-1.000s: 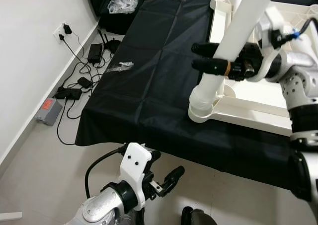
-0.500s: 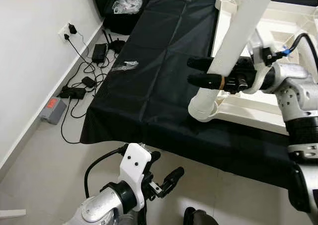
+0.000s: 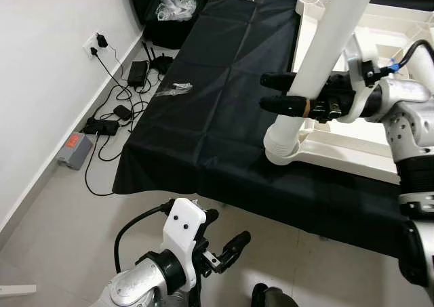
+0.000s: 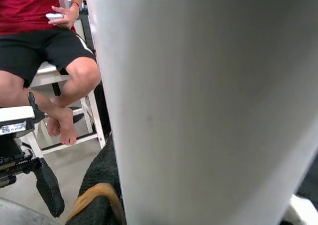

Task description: Building children table

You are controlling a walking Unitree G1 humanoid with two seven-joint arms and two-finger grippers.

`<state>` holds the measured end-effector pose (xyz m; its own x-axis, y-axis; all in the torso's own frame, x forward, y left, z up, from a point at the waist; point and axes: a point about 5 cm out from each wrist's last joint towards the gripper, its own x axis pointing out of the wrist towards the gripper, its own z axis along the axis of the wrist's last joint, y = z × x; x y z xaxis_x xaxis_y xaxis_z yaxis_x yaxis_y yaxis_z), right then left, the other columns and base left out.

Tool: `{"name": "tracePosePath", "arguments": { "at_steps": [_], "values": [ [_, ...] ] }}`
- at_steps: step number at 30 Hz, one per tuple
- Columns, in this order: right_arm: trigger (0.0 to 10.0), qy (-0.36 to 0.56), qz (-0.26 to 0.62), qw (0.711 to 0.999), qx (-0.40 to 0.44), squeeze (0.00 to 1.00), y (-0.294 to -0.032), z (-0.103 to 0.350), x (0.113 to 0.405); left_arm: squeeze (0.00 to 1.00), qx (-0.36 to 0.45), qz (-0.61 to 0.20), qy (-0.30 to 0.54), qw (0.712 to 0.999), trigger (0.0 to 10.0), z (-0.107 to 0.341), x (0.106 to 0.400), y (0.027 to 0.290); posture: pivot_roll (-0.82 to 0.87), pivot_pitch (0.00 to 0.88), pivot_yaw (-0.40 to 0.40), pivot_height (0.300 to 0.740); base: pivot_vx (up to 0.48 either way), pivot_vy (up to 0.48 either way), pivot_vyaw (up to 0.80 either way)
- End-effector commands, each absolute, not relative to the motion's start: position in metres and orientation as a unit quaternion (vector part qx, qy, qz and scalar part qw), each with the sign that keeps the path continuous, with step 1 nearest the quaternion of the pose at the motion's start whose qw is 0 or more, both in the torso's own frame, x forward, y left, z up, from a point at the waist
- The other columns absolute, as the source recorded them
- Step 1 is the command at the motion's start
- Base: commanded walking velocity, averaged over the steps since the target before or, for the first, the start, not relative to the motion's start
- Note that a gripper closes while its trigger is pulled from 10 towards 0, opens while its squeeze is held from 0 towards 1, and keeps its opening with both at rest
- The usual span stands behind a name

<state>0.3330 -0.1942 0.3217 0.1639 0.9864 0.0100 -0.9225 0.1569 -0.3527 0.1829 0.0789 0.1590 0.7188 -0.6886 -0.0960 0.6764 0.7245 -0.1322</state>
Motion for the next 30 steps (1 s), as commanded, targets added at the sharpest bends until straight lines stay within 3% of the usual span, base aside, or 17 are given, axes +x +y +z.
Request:
{"name": "tracePosePath", "arguments": {
  "at_steps": [1, 10, 30],
  "values": [
    [10.0, -0.126, 0.640, 0.741, -0.161, 0.00, -0.194, 0.328, 0.330, 0.00, -0.039, -0.377, 0.081, 0.922, 10.0, 0.157, 0.178, 0.081, 0.22, 0.280, 0.044, 0.740, 0.000, 0.000, 0.00],
    [10.0, -0.125, 0.640, 0.738, -0.174, 0.00, -0.190, 0.322, 0.329, 0.00, -0.037, -0.377, 0.080, 0.922, 10.0, 0.159, 0.177, 0.081, 0.22, 0.289, 0.048, 0.740, 0.000, 0.000, 0.00],
    [10.0, -0.103, 0.621, 0.759, -0.166, 0.00, -0.197, 0.305, 0.337, 0.00, -0.039, -0.380, 0.077, 0.921, 10.0, 0.162, 0.175, 0.081, 0.23, 0.305, 0.047, 0.740, 0.000, 0.000, 0.00]
  ]
}}
